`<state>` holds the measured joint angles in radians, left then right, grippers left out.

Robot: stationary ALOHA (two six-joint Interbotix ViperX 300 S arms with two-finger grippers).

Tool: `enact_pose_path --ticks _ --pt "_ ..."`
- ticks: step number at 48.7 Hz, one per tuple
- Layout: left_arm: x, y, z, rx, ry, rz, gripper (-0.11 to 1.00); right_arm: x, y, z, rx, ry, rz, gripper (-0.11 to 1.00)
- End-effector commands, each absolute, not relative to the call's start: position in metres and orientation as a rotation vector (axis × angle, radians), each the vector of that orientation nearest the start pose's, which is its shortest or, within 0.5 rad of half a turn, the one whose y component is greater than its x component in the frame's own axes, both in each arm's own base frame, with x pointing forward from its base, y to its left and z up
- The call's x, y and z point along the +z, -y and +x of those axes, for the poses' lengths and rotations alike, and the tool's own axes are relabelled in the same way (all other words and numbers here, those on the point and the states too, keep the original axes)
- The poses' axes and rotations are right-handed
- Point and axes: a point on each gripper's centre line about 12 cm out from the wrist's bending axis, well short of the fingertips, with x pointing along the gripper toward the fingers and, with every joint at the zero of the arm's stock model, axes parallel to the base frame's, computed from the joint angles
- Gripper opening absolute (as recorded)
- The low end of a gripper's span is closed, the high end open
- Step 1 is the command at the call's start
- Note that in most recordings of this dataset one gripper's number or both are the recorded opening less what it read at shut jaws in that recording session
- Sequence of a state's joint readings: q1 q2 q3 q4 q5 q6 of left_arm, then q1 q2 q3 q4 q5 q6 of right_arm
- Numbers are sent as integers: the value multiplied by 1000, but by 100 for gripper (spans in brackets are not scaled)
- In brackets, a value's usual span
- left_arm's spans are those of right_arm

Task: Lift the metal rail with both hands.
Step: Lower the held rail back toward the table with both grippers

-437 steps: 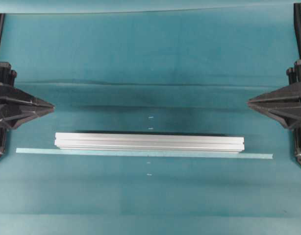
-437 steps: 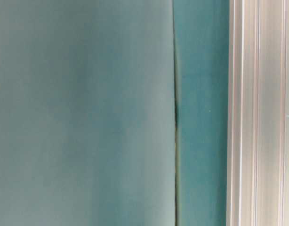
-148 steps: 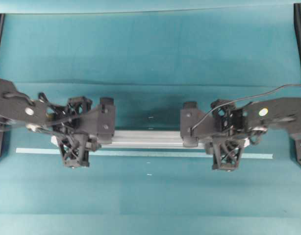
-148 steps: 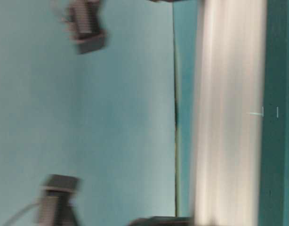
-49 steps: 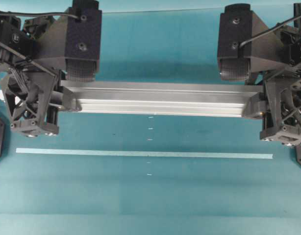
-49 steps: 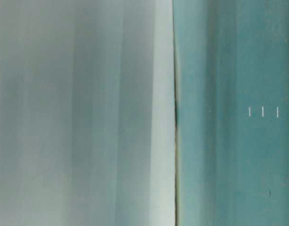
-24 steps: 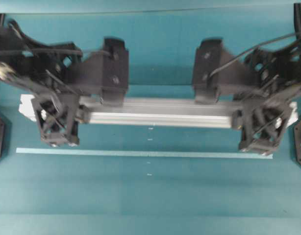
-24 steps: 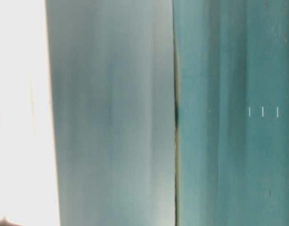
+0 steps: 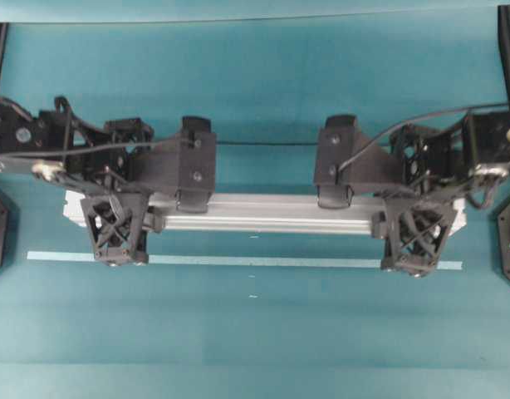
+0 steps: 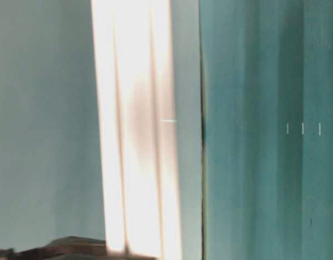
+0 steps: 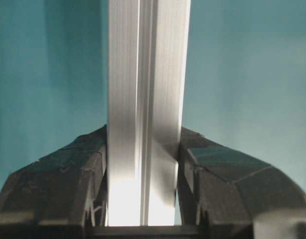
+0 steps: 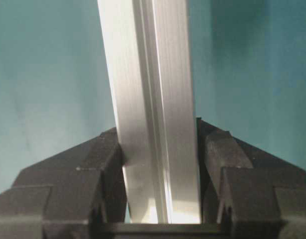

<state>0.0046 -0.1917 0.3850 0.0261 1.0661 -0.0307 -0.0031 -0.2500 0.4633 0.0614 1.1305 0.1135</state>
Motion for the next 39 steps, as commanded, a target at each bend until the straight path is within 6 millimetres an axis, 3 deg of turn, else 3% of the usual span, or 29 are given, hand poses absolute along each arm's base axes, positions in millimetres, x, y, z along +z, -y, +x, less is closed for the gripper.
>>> enact_pose_path --ticks 1,39 --pt "262 -4 331 36 -1236 -6 28 249 -4 302 -58 -1322 167 37" --pt "192 -9 329 61 -1260 -35 28 189 -4 306 -32 -1325 119 37"
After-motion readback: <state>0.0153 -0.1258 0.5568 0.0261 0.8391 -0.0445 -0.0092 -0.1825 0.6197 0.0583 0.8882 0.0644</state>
